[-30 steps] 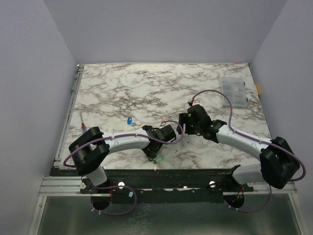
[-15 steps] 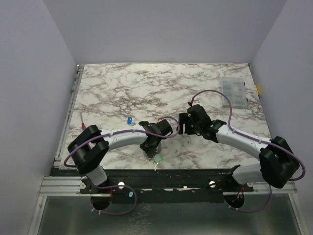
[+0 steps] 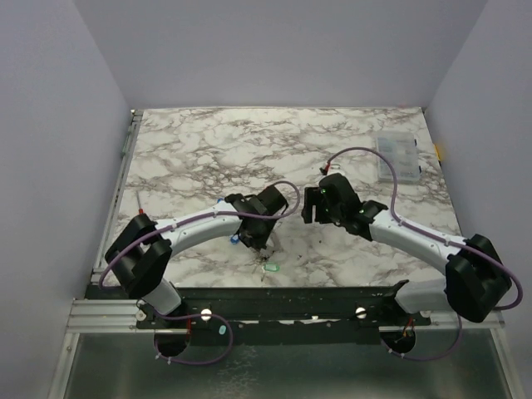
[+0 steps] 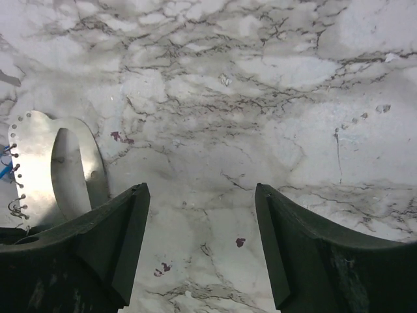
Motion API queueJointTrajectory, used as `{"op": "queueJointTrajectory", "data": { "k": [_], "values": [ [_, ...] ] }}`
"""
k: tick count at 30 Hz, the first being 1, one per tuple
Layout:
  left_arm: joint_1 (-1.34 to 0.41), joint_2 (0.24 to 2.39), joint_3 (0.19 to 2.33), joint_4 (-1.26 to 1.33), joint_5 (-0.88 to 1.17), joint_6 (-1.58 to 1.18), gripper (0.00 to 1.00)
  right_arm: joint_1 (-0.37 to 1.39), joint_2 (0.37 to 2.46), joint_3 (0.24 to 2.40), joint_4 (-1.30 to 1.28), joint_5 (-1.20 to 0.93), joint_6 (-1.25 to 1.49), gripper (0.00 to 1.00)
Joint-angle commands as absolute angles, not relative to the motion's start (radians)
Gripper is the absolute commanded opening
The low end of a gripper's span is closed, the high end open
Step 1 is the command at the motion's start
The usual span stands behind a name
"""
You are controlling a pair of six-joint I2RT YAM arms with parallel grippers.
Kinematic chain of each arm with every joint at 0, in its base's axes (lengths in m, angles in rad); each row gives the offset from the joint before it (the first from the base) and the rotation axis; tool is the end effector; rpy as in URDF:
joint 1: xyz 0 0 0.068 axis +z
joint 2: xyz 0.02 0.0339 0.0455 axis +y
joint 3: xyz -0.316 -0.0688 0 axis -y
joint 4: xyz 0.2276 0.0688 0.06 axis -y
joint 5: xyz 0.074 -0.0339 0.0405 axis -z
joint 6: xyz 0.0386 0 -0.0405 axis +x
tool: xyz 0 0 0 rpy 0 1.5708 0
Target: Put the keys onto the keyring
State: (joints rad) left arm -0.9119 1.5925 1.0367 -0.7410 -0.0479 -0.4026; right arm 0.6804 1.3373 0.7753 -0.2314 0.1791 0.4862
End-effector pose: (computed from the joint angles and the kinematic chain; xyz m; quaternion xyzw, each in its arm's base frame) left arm 0.1743 -0.2221 0.2520 0.2463 0.9592 -0.0646 0.1226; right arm 0.1987 0.1519 0.2706 -0.0556 0.9206 0.1388 0.3606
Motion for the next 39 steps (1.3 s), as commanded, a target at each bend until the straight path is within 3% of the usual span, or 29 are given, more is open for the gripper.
{"op": "queueJointTrajectory", "data": {
  "k": [1,14,22,27,34,39],
  "values": [
    [-0.846,1.512,1.068,-0.699,0.058,-0.399,0.0,0.678,1.285,0.829,-0.253,0.255,0.453,0.75],
    [-0.744,1.36,1.006,-0.482,0.188,-0.53,0.0,0.677,1.172,0.823,-0.168,0.202,0.432,0.74],
    [-0.718,1.279,0.966,-0.262,0.109,-0.652,0.0,0.678,1.062,0.709,0.038,-0.079,0.368,0.74],
    [-0.709,1.261,0.921,-0.181,0.059,-0.697,0.0,0.677,1.104,0.711,0.074,-0.3,0.333,0.75],
    [-0.675,1.223,0.703,0.193,0.137,-0.908,0.0,0.678,1.153,0.714,0.086,-0.242,0.428,0.76],
    [-0.675,1.215,0.713,0.158,0.137,-0.842,0.0,0.678,1.18,0.706,0.039,-0.172,0.463,0.74]
  ]
}}
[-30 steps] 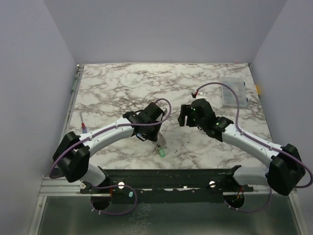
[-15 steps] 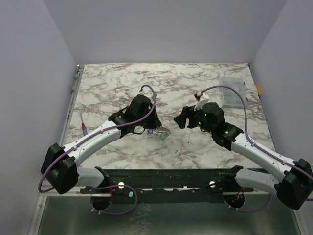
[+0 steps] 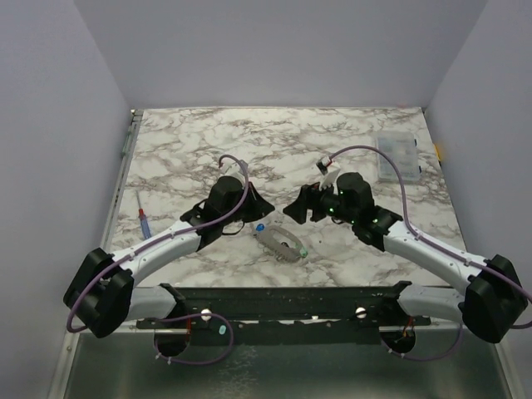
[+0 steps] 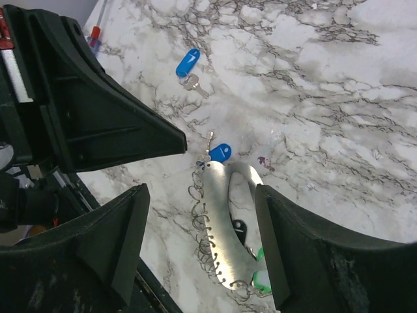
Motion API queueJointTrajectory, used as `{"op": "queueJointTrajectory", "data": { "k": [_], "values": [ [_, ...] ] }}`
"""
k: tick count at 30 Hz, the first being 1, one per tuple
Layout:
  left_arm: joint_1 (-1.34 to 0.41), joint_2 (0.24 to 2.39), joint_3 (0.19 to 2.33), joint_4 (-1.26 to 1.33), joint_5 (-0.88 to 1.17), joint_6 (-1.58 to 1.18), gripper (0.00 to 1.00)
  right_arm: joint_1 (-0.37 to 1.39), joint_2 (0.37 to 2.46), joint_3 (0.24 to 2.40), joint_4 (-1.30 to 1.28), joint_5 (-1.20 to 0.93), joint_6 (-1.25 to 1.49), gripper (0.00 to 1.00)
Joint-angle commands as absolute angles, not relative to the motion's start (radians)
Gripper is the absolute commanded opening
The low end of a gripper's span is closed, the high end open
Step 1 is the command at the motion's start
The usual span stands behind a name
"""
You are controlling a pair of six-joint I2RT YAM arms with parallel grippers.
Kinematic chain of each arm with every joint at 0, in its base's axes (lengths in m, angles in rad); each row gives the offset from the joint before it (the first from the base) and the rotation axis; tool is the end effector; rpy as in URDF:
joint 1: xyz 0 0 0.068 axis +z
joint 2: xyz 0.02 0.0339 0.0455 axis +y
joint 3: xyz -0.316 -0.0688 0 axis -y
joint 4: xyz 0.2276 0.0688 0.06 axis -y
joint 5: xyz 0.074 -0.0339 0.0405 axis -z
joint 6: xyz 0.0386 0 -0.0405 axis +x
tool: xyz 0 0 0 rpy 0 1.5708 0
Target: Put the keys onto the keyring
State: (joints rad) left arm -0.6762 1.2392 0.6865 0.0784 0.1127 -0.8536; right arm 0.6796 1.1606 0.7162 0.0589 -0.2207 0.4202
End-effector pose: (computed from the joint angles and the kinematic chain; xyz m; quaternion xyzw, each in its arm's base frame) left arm 0.1863 -0.1550 0.2926 -0.0462 0.8513 -0.3950 0.3421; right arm 0.1726 0.1503 0.3176 -0.1676 0.8095 0.3680 0.4256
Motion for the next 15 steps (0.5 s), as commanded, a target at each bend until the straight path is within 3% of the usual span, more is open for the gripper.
{"op": "queueJointTrajectory", "data": {
  "k": [1,5,8,11,15],
  "values": [
    [-0.675,1.217,0.727,0.11,0.137,-0.796,0.0,0.678,1.184,0.71,0.015,-0.137,0.468,0.74],
    [-0.679,1.233,0.765,-0.089,0.14,-0.634,0.0,0.677,1.204,0.744,-0.171,0.027,0.523,0.74],
    [-0.752,1.24,0.786,-0.226,0.057,-0.552,0.22,0.678,1.232,0.781,-0.324,0.19,0.631,0.76],
    [-0.876,1.249,0.793,-0.296,-0.039,-0.494,0.39,0.678,1.232,0.791,-0.405,0.334,0.709,0.78],
    [-0.984,1.259,0.772,-0.302,-0.094,-0.414,0.46,0.648,1.209,0.807,-0.402,0.422,0.704,0.94]
  ]
}}
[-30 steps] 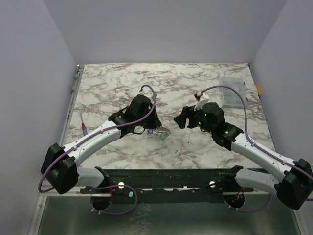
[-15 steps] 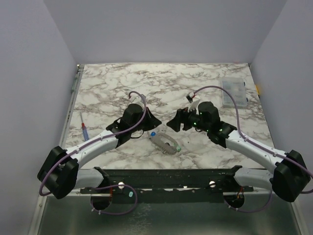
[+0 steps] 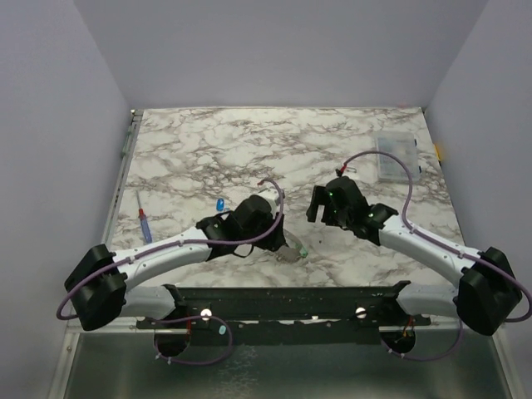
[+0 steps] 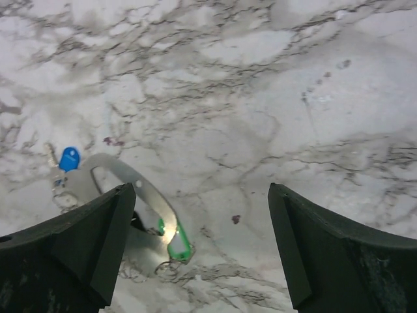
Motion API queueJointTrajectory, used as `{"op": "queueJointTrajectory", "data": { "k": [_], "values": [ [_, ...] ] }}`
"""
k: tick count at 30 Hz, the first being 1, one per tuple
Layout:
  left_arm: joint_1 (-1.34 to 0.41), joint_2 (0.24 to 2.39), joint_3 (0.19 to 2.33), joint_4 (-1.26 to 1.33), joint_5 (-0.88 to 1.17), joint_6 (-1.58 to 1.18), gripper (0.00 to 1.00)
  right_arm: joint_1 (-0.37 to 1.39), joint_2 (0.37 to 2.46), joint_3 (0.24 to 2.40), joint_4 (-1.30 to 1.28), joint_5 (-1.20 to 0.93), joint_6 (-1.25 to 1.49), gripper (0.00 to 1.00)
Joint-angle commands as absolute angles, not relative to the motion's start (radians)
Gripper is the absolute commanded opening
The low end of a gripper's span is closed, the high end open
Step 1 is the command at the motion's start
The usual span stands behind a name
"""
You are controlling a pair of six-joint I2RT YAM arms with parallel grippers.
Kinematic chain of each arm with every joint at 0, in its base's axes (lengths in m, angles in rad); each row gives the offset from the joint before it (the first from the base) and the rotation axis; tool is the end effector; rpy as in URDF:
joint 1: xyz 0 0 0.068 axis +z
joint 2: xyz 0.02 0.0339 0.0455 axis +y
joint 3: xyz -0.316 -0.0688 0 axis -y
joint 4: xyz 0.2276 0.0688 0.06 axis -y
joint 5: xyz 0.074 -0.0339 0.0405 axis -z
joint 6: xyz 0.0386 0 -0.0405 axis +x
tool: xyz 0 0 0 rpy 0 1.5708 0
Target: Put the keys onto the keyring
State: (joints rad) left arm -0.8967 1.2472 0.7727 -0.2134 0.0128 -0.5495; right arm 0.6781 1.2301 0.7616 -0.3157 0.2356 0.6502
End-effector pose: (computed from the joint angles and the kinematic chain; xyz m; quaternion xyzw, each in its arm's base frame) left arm 0.1472 -0.1850 0.2910 0.1589 0.8901 -0.2870 0.3165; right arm 0.1797 0.1332 0.2833 0.0322 0.9178 0.1491 0.3666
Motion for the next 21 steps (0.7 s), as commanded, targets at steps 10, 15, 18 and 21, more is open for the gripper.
{"op": "queueJointTrajectory", "data": {
  "k": [10,15,18,21],
  "values": [
    [-1.087,1.391,0.778,-0.329,-0.203,-0.631,0.4,0.499,1.192,0.815,-0.348,0.267,0.668,0.96],
    [-1.103,1.38,0.755,-0.289,-0.271,-0.768,0.26,0.497,1.196,0.794,-0.321,0.239,0.654,0.95],
    [-1.103,1.359,0.751,-0.275,-0.31,-0.811,0.23,0.497,1.195,0.785,-0.308,0.214,0.655,0.95],
    [-1.104,1.369,0.749,-0.272,-0.329,-0.836,0.22,0.497,1.19,0.777,-0.3,0.208,0.653,0.95]
  ]
}}
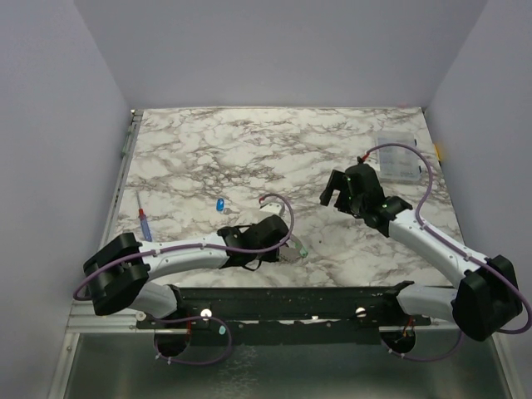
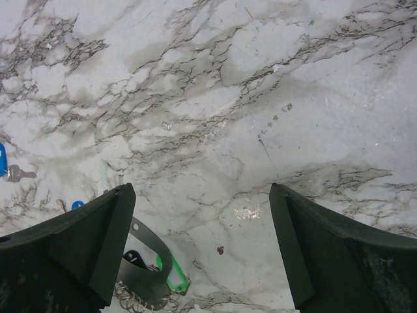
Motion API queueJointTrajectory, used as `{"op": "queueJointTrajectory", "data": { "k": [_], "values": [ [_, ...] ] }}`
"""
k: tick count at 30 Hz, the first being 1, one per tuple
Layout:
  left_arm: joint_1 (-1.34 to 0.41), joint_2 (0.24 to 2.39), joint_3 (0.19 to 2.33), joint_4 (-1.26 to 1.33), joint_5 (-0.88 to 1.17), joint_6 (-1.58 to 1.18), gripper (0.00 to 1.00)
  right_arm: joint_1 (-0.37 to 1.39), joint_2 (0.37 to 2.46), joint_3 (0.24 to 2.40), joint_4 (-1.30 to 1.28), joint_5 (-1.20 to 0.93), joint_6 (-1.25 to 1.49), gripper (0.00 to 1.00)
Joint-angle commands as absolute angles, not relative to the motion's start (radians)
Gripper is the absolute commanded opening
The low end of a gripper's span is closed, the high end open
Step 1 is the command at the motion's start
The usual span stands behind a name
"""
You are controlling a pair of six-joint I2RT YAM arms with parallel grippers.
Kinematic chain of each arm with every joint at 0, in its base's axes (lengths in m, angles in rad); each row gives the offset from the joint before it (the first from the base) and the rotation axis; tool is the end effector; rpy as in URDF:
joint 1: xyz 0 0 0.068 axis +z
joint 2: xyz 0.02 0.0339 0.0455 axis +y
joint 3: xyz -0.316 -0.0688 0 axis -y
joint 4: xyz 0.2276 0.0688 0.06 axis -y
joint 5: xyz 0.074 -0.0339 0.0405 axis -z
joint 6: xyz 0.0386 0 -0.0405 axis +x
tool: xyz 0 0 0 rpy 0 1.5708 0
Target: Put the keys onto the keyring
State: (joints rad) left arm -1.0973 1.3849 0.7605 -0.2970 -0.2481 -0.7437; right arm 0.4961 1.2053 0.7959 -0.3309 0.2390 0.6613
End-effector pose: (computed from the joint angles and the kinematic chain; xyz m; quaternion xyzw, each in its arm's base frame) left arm 0.1218 -0.2170 0.2509 0.1266 0.9327 -0.1810 0.2850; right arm 0.1996 0.0977 0.2979 0.1229 0.9014 0.1277 0.3950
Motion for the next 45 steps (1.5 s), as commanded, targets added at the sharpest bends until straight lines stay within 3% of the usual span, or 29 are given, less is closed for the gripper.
{"op": "queueJointTrajectory", "data": {
  "k": [1,5,11,16,22,30,39,45],
  "values": [
    [-1.103,1.375,0.747,-0.273,-0.335,-0.844,0.22,0.497,1.189,0.774,-0.299,0.208,0.65,0.95],
    [-1.103,1.371,0.72,-0.278,-0.383,-0.881,0.24,0.497,1.185,0.769,-0.301,0.203,0.643,0.95],
    [-1.103,1.375,0.693,-0.298,-0.38,-0.874,0.38,0.498,1.176,0.759,-0.296,0.19,0.638,0.95],
    [-1.103,1.359,0.666,-0.279,-0.386,-0.881,0.43,0.497,1.179,0.757,-0.286,0.177,0.635,0.94],
    [-1.103,1.363,0.647,-0.258,-0.384,-0.889,0.42,0.497,1.184,0.759,-0.281,0.163,0.629,0.94],
    [-1.103,1.309,0.672,-0.273,-0.406,-0.689,0.42,0.497,1.185,0.758,-0.277,0.157,0.617,0.94],
    [-1.103,1.379,0.642,-0.187,-0.346,-0.878,0.33,0.498,1.193,0.756,-0.269,0.148,0.617,0.94],
    [-1.103,1.372,0.62,-0.159,-0.388,-0.912,0.32,0.498,1.185,0.752,-0.273,0.153,0.612,0.94]
  ]
}}
